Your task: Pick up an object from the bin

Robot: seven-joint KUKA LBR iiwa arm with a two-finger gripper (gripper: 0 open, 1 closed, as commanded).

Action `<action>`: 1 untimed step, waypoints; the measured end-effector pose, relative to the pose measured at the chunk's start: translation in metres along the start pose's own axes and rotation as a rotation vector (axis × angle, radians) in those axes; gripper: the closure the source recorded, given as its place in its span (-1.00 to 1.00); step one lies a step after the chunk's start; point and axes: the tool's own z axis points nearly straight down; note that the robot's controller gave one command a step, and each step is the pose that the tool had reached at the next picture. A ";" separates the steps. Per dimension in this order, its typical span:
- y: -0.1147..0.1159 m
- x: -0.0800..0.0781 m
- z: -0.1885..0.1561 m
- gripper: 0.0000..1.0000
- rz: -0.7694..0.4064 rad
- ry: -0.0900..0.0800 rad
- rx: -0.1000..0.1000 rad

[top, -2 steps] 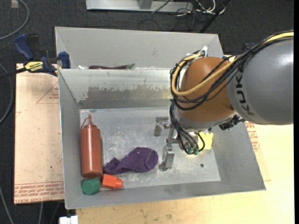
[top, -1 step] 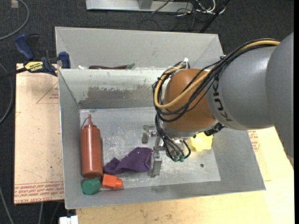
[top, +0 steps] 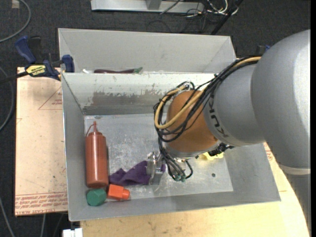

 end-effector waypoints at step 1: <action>0.000 0.000 0.000 1.00 0.000 0.000 0.000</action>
Offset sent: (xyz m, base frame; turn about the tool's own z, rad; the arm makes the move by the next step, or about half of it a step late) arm 0.0159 0.0108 0.1710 0.0109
